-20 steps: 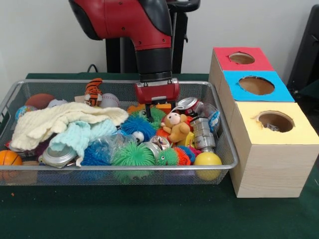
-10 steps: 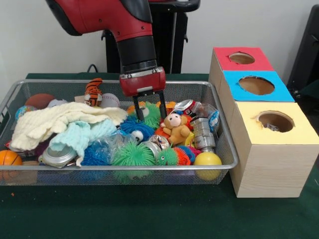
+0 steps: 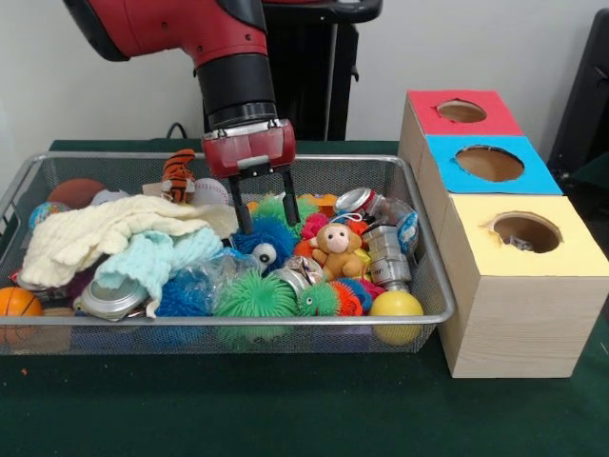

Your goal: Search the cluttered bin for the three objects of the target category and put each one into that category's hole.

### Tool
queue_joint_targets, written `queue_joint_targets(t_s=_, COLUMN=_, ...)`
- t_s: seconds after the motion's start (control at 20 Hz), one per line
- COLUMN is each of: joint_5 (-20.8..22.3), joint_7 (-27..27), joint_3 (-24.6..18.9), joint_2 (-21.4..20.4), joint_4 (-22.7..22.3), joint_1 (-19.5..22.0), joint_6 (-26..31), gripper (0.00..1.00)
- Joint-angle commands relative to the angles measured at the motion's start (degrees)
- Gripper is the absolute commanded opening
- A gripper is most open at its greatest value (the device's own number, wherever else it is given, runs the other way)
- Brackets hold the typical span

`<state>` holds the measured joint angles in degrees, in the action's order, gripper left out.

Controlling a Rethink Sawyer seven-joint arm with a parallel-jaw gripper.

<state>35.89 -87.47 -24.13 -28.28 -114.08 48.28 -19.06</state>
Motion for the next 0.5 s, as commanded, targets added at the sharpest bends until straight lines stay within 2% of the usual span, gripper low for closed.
queue_joint_targets(t_s=0.05, joint_5=0.38, joint_7=-7.34, joint_3=-1.09, joint_2=-3.94, joint_4=6.19, joint_1=-4.57, joint_6=-5.75, gripper=1.00)
queue_joint_targets(t_s=0.3, joint_5=-8.26, joint_7=-9.72, joint_3=3.72, joint_2=-9.57, joint_4=2.45, joint_1=-12.20, joint_6=-5.22, gripper=1.00)
queue_joint_targets(t_s=0.5, joint_5=-11.53, joint_7=-10.78, joint_3=4.72, joint_2=-12.43, joint_4=1.81, joint_1=-15.36, joint_6=-3.98, gripper=1.00)
